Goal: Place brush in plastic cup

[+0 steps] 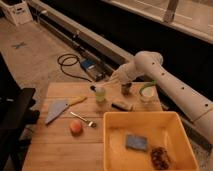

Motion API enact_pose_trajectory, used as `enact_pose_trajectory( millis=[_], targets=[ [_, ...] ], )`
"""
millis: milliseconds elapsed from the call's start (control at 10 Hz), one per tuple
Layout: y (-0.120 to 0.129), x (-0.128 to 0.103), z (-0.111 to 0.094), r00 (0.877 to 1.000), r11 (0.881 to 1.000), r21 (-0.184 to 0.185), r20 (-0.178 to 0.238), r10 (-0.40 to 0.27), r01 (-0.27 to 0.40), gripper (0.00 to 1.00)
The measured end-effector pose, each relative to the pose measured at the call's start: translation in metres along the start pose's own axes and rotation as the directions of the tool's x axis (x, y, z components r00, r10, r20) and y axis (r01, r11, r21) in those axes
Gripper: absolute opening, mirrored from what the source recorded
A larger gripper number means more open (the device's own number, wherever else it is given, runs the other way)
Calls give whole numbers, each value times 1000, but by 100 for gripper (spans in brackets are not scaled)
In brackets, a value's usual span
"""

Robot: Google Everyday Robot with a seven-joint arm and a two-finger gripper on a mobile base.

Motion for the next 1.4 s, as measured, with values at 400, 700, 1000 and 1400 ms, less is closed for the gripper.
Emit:
enact_pose_trajectory(
  millis=[400, 700, 1000, 1400],
  targets=[
    [-2, 10, 6, 1000, 1000, 13, 17, 26, -26, 0],
    [-1, 11, 5, 999, 1000, 14, 15, 28, -28, 0],
    [-2, 16, 8, 998, 999, 12, 27, 52, -52, 0],
    [14, 49, 26, 987, 988, 12, 50, 156, -156, 0]
  ],
)
